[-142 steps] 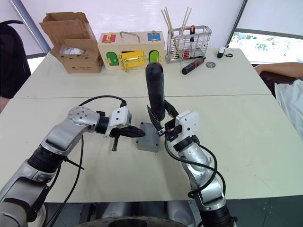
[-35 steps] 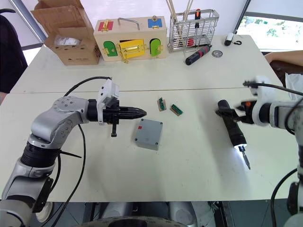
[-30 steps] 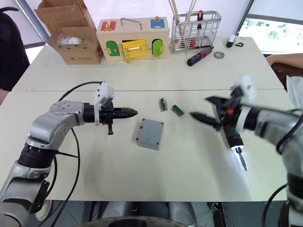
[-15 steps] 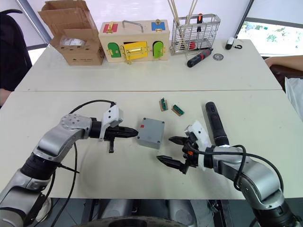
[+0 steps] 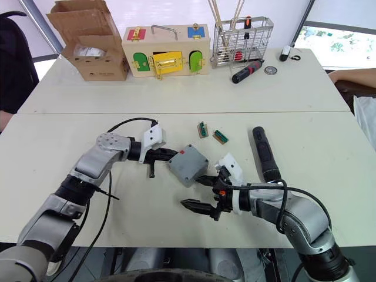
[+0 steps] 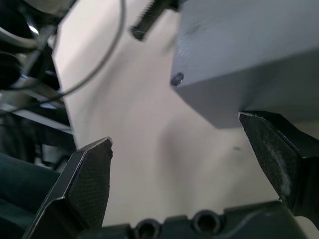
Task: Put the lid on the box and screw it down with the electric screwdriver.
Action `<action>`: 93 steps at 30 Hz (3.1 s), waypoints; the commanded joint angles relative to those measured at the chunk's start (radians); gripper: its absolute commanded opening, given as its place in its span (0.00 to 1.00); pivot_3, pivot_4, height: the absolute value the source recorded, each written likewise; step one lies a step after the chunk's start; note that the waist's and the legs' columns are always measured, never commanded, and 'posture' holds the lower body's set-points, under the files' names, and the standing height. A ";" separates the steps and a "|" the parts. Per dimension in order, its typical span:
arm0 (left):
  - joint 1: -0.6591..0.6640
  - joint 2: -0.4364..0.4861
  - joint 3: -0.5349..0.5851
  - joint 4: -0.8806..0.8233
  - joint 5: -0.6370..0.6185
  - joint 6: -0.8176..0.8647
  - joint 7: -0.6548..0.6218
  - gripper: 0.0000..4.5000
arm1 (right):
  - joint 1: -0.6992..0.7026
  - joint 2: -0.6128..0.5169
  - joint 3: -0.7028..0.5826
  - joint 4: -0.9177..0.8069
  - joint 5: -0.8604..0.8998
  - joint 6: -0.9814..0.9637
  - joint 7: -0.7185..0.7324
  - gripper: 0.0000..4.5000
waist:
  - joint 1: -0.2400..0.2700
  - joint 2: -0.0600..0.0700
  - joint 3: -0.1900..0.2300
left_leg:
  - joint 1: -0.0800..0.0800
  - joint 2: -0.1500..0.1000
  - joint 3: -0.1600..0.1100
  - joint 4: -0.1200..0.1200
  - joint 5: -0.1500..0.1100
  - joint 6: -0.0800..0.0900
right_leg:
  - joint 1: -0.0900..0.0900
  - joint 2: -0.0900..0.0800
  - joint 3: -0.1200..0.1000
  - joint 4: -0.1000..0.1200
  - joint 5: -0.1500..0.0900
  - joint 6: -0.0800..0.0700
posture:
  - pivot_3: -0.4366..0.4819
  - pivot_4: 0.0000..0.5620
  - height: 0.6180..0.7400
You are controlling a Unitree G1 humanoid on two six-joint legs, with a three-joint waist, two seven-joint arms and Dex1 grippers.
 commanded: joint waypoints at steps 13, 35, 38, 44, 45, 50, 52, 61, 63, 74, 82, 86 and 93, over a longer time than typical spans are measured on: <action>0.185 0.270 0.075 -0.346 -0.093 0.149 -0.119 0.00 | -0.076 -0.221 0.001 0.105 -0.209 -0.254 0.157 0.99 | 0.000 0.000 0.000 | 0.000 0.000 0.000 -0.001 -0.001 0.001 | 0.000 0.000 0.000 0.000 0.000 0.000 | 0.48 0.27 1.00; 0.130 0.106 0.052 -0.263 -0.043 0.160 0.034 0.00 | -0.071 -0.110 0.053 0.052 -0.208 -0.193 0.136 0.99 | 0.001 0.000 0.000 | 0.000 0.000 0.000 0.000 0.000 0.001 | 0.000 0.000 0.000 0.000 0.000 0.000 | 0.48 0.27 1.00; 0.125 0.100 0.054 -0.254 -0.038 0.152 0.037 0.00 | -0.071 -0.104 0.055 0.043 -0.206 -0.183 0.129 0.99 | 0.001 0.000 0.000 | 0.000 0.000 0.000 0.000 0.000 0.001 | 0.000 0.000 0.000 0.000 0.000 0.000 | 0.48 0.27 1.00; 0.122 0.092 0.062 -0.239 -0.030 0.130 0.055 0.00 | -0.071 -0.089 0.058 0.026 -0.199 -0.163 0.115 0.99 | 0.001 0.000 0.000 | 0.000 0.000 0.000 0.000 0.000 0.001 | 0.000 0.000 0.000 0.000 0.000 0.000 | 0.48 0.27 1.00; 0.121 0.094 0.066 -0.237 -0.032 0.131 0.055 0.00 | -0.071 -0.095 0.051 0.025 -0.204 -0.165 0.112 0.99 | 0.001 0.000 0.000 | 0.000 0.000 0.000 0.000 0.000 0.001 | 0.000 0.000 0.000 0.000 0.000 0.000 | 0.48 0.27 1.00; 0.132 0.159 0.103 -0.281 -0.067 0.171 0.015 0.00 | -0.086 -0.169 -0.073 0.041 -0.185 -0.163 0.134 0.99 | 0.001 0.000 0.000 | 0.000 0.000 0.000 0.000 0.000 0.001 | 0.000 0.000 0.000 0.000 0.000 0.000 | 0.48 0.27 1.00; 0.127 0.200 0.130 -0.312 -0.097 0.200 -0.010 0.00 | -0.117 -0.210 -0.129 0.073 -0.181 -0.170 0.155 0.99 | -0.001 0.000 0.000 | 0.000 0.000 0.000 0.000 0.000 0.001 | 0.000 0.000 0.000 0.000 0.000 0.000 | 0.48 0.27 1.00; 0.077 0.197 0.311 -0.464 -0.294 0.439 0.085 0.00 | -0.396 -0.003 -0.078 0.442 -0.297 -0.348 0.080 0.99 | -0.004 -0.001 0.001 | 0.000 0.000 0.000 -0.001 -0.001 0.001 | -0.001 0.000 0.000 0.000 0.000 0.000 | 0.48 0.27 1.00; 0.094 0.200 0.317 -0.484 -0.301 0.455 0.109 0.00 | -0.416 0.042 -0.042 0.513 -0.345 -0.397 0.068 0.99 | -0.003 -0.001 0.001 | 0.000 0.000 0.000 -0.001 0.000 0.001 | -0.001 0.000 0.000 0.000 0.000 0.000 | 0.48 0.27 1.00; 0.191 0.187 0.328 -0.585 -0.340 0.503 0.209 0.00 | -0.475 0.252 -0.008 0.737 -0.505 -0.569 -0.086 0.44 | -0.005 -0.001 0.001 | -0.006 0.000 0.001 -0.001 0.004 -0.007 | -0.009 0.000 0.001 0.002 0.000 0.000 | 0.48 0.27 1.00; 0.200 0.198 0.313 -0.588 -0.338 0.494 0.218 0.00 | -0.475 0.271 0.001 0.767 -0.541 -0.595 -0.084 0.44 | -0.006 -0.001 0.001 | -0.006 0.000 0.002 -0.001 0.004 -0.007 | -0.009 0.000 0.001 0.002 0.000 0.000 | 0.48 0.27 1.00; 0.195 0.195 0.304 -0.583 -0.337 0.490 0.221 0.00 | -0.480 0.275 -0.004 0.779 -0.547 -0.599 -0.084 0.44 | -0.006 -0.001 0.001 | -0.006 0.000 0.002 -0.001 0.004 -0.007 | -0.009 0.000 0.001 0.002 0.000 0.000 | 0.48 0.27 1.00; 0.188 0.191 0.289 -0.572 -0.331 0.480 0.222 0.00 | -0.483 0.285 -0.008 0.793 -0.558 -0.604 -0.095 0.39 | -0.007 -0.001 0.001 | -0.006 0.000 0.002 -0.001 0.004 -0.007 | -0.009 0.000 0.001 0.002 0.000 0.000 | 0.48 0.27 1.00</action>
